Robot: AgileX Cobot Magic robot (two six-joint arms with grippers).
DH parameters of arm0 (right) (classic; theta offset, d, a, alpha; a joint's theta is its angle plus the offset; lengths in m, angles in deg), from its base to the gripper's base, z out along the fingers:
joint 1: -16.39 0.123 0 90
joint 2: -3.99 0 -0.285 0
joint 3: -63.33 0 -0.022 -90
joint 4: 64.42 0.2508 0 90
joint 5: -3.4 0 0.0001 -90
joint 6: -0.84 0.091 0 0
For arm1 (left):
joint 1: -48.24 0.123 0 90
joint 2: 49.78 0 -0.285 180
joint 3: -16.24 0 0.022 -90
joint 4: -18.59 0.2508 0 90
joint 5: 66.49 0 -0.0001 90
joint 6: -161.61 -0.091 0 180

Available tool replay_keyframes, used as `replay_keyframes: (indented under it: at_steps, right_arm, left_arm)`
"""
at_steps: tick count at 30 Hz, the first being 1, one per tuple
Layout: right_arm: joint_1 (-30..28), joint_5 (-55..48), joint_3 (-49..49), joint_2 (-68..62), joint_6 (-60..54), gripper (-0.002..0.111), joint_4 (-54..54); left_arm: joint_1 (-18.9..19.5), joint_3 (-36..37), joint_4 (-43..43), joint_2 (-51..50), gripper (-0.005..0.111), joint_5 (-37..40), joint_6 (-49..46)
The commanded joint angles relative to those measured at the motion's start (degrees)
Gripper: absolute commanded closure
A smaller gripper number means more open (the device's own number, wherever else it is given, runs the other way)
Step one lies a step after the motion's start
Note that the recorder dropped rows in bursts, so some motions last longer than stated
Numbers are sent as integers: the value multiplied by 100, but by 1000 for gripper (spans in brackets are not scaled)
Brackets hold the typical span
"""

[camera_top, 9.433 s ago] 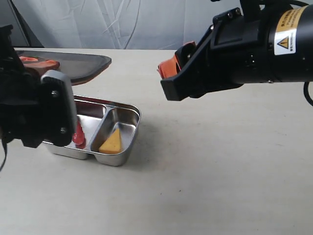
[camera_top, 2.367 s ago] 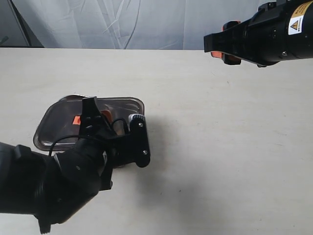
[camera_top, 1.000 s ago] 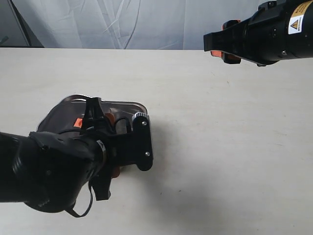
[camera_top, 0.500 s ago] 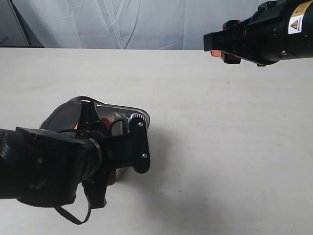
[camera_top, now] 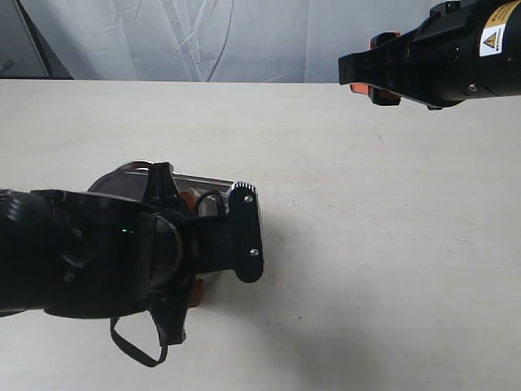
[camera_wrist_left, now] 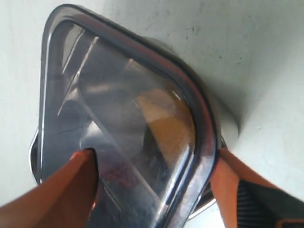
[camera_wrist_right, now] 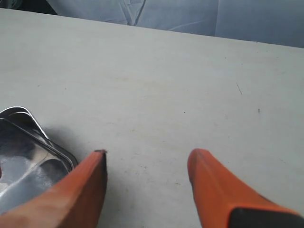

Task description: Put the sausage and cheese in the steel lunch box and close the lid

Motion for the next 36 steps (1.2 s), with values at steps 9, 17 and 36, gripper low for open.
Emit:
replay_keyframes:
  at_steps: [9, 17, 36]
  right_arm:
    - [-22, 80, 4, 12, -37, 55, -83]
    - [-22, 80, 4, 12, -37, 55, -83]
    - [-22, 39, 4, 12, -37, 55, -83]
  left_arm:
    - [-20, -246, -1040, 30, 43, 299, -752]
    - [-20, -459, -2085, 112, 44, 827, -1331]
    - [1615, -809, -2410, 1793, 107, 515, 1733]
